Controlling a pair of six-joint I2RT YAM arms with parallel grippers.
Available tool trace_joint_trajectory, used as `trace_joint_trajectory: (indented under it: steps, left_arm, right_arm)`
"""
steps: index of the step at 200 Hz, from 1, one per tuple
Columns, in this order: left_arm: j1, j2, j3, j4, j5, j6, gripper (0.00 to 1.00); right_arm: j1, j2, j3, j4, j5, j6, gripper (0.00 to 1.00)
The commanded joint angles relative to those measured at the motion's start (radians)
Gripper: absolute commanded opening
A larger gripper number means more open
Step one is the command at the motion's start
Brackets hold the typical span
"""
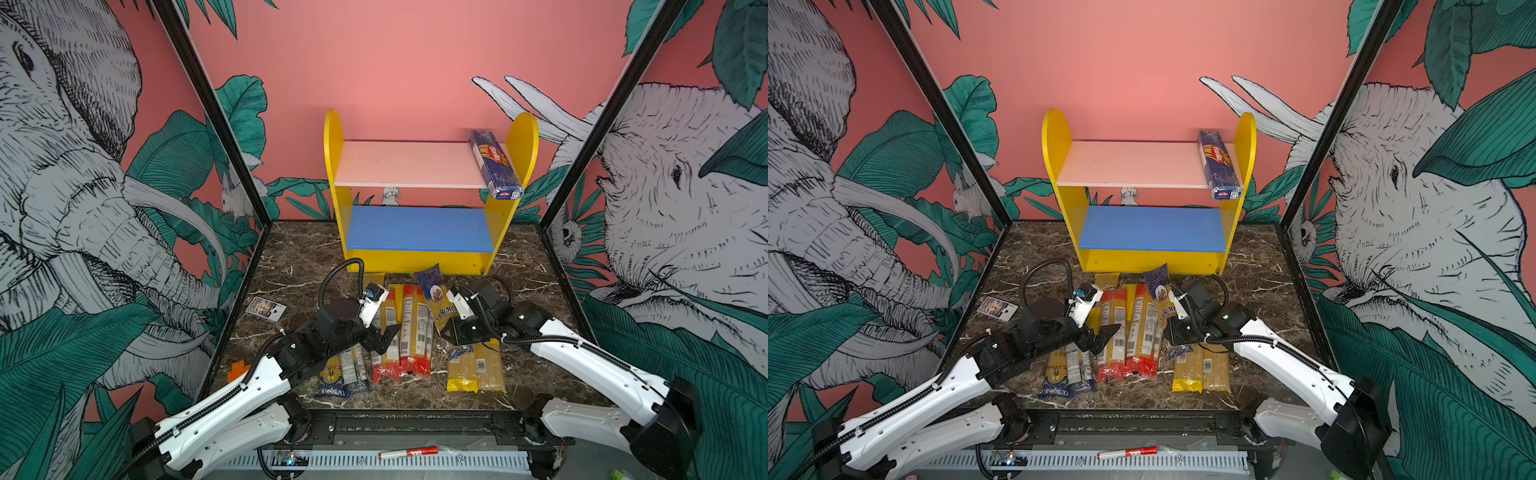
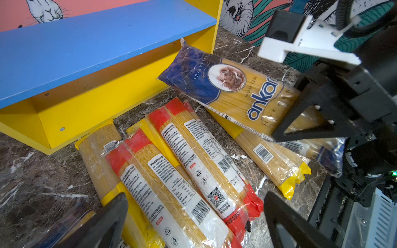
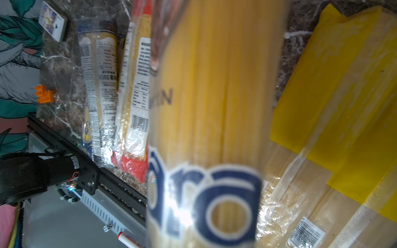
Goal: Arrange pasta packages on shelves
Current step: Place the pasta bag on the shelf.
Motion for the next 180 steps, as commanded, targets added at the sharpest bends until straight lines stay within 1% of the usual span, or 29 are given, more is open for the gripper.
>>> trace_joint_trajectory:
  steps: [1, 42, 49, 81, 114, 125, 141, 149, 156, 167, 179, 180]
  left_arm:
    - [-0.005, -0.031, 0.035, -0.017, -0.022, 0.023, 1.0]
    - [-0.005, -0.052, 0.051, -0.027, -0.045, 0.036, 0.99]
    - [-0.005, -0.051, 0.053, -0.025, -0.046, 0.038, 0.99]
    - [-0.005, -0.034, 0.061, -0.008, -0.042, 0.052, 0.99]
    - [-0.005, -0.007, 0.09, -0.022, -0.028, 0.059, 0.99]
    - [-0.005, -0.014, 0.091, -0.015, -0.029, 0.057, 0.99]
    - [-0.005, -0.025, 0.083, -0.002, -0.034, 0.057, 0.99]
    - [-0.005, -0.028, 0.081, 0.009, -0.035, 0.055, 0.99]
    - [-0.005, -0.028, 0.081, 0.015, -0.032, 0.053, 0.99]
    - [-0.005, -0.025, 0.089, 0.005, -0.027, 0.048, 0.99]
    - [-0.005, -0.025, 0.101, -0.018, -0.023, 0.047, 0.99]
    - [-0.005, -0.025, 0.102, -0.02, -0.023, 0.047, 0.99]
  right_arm:
    - [-0.004, -0.061, 0.146, 0.063, -0.022, -0.067, 0.0]
    - [-0.003, -0.097, 0.331, -0.014, -0.004, -0.13, 0.0]
    - [-0.002, -0.092, 0.389, -0.025, 0.003, -0.148, 0.0]
    - [-0.004, 0.005, 0.59, -0.109, 0.067, -0.243, 0.0]
    - [-0.004, 0.11, 0.804, -0.128, 0.098, -0.289, 0.0]
    - [-0.004, 0.15, 0.884, -0.135, 0.142, -0.315, 0.0]
    - [-0.004, 0.228, 1.011, -0.153, 0.28, -0.361, 0.0]
    - [-0.009, 0.282, 1.095, -0.156, 0.374, -0.386, 0.0]
    - [-0.014, 0.332, 1.164, -0.157, 0.423, -0.403, 0.0]
    - [-0.032, 0.405, 1.276, -0.167, 0.443, -0.419, 0.0]
    - [-0.055, 0.523, 1.455, -0.214, 0.431, -0.43, 0.0]
    - [-0.06, 0.542, 1.49, -0.225, 0.427, -0.431, 0.0]
